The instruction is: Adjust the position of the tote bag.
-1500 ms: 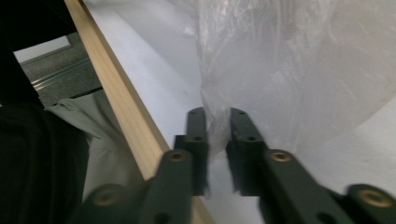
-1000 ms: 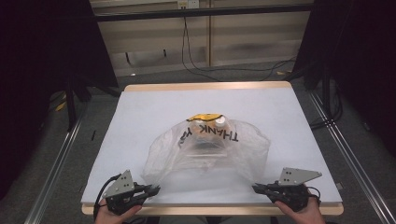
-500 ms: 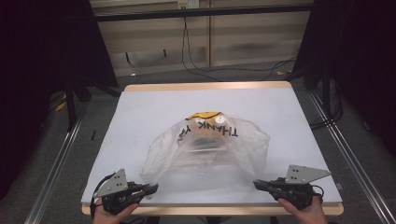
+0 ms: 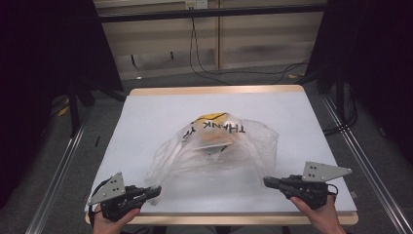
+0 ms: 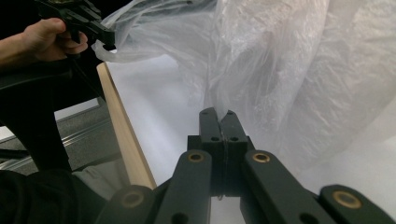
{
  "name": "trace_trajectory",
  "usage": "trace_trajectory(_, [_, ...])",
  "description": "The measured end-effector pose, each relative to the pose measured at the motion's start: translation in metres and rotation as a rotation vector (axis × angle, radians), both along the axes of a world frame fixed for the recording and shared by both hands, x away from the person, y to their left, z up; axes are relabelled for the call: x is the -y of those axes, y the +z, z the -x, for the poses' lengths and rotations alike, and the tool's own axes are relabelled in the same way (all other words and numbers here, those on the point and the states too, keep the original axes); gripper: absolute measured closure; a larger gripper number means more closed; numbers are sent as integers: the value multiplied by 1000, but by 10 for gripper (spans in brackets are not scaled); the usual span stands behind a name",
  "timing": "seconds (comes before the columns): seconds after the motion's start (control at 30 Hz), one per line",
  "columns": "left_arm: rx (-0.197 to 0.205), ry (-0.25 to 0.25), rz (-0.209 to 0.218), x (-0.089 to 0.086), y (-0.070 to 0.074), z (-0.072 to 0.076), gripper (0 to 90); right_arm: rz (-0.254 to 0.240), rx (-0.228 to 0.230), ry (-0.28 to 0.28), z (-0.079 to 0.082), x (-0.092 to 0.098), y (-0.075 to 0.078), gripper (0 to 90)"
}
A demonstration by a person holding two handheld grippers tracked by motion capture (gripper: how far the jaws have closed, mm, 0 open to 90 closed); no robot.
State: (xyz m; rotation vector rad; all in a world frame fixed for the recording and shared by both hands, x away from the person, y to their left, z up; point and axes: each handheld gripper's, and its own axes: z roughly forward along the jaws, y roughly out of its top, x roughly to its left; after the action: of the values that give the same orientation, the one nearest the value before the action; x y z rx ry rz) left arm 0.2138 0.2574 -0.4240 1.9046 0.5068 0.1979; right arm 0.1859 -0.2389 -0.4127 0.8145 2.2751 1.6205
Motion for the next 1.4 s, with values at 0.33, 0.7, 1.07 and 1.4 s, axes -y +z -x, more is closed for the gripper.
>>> trace_trajectory(0.33, [34, -18, 28, 4, 14, -5, 883, -20, 44, 22, -9, -4, 18, 900])
trace_trajectory(0.7, [58, -2, 46, 3, 29, -13, 884, -15, 90, 51, -18, -7, 38, 900])
trace_trajectory(1.07, [93, -18, 59, 9, 42, -20, 888, -52, 138, 42, -25, -3, 58, 900])
trace_trajectory(1.4, [129, 2, 91, 10, 59, -32, 889, -87, 169, 37, -33, 5, 76, 900])
